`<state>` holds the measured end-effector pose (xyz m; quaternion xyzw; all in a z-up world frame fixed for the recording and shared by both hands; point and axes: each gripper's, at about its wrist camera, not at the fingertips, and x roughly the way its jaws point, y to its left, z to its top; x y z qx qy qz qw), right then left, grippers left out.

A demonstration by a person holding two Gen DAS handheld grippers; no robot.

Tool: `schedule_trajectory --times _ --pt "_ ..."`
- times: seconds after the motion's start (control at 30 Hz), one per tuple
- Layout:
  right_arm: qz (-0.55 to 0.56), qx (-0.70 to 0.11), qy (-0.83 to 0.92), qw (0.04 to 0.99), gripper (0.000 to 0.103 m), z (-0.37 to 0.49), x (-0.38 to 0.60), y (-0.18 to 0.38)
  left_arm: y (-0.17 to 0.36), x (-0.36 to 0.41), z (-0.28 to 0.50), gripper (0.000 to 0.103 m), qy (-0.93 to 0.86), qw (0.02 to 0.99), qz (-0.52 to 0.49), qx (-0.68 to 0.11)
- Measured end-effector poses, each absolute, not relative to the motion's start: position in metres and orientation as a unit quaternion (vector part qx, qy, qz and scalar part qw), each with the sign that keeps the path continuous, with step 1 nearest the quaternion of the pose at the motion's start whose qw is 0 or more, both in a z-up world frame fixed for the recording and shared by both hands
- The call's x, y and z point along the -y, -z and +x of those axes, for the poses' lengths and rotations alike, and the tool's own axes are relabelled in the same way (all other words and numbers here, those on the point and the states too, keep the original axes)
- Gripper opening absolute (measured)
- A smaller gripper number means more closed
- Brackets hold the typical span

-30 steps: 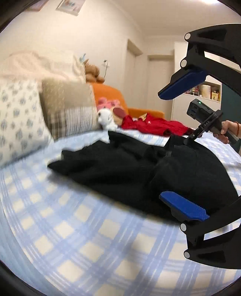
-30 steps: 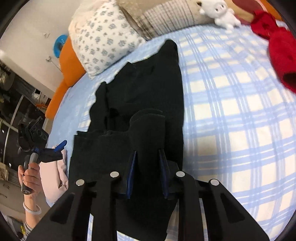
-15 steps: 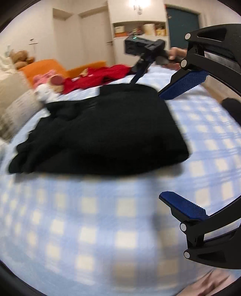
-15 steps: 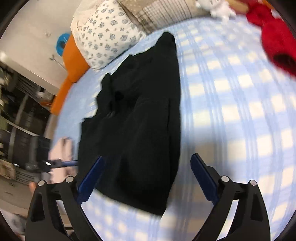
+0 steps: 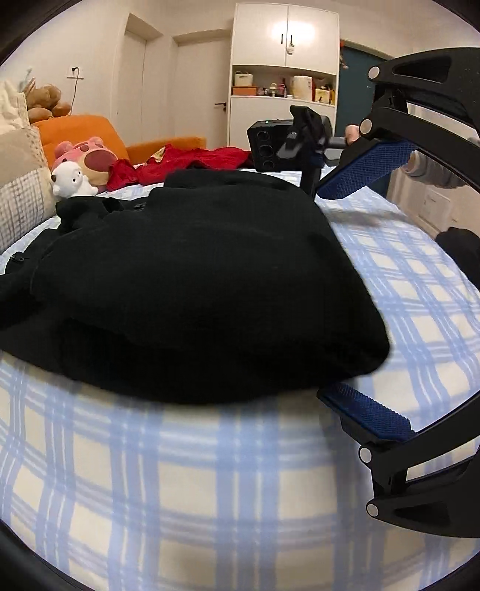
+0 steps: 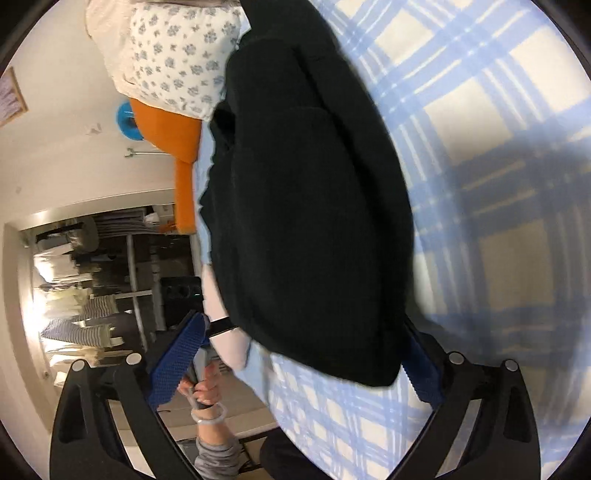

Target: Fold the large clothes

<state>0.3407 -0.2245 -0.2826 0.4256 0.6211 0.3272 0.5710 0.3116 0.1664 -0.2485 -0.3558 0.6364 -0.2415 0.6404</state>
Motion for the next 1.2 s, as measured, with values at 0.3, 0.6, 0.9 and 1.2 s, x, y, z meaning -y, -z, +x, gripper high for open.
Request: schedule_trajectory --times 0.3,0.6,0.9,1.2 --pt "0.435 -0.597 -0.315 0.596 0.045 0.331 0.234 0.283 0.256 -0.179 0.306 0.053 0.188 0.635 -0.401 -0.633" --pt "0.39 -0.56 -0.385 0.622 0.043 0.29 0.241 0.193 0.182 -0.172 0.256 0.045 0.249 0.647 -0.39 -0.606" --pt "0.544 -0.605 -0.305 0.495 0.046 0.267 0.265 0.28 0.259 -0.176 0.236 0.047 0.206 0.518 -0.528 -0.641" --pt "0.607 -0.54 -0.315 0.492 0.047 0.3 0.259 0.23 0.2 -0.193 0.27 0.057 0.211 0.538 -0.562 -0.591"
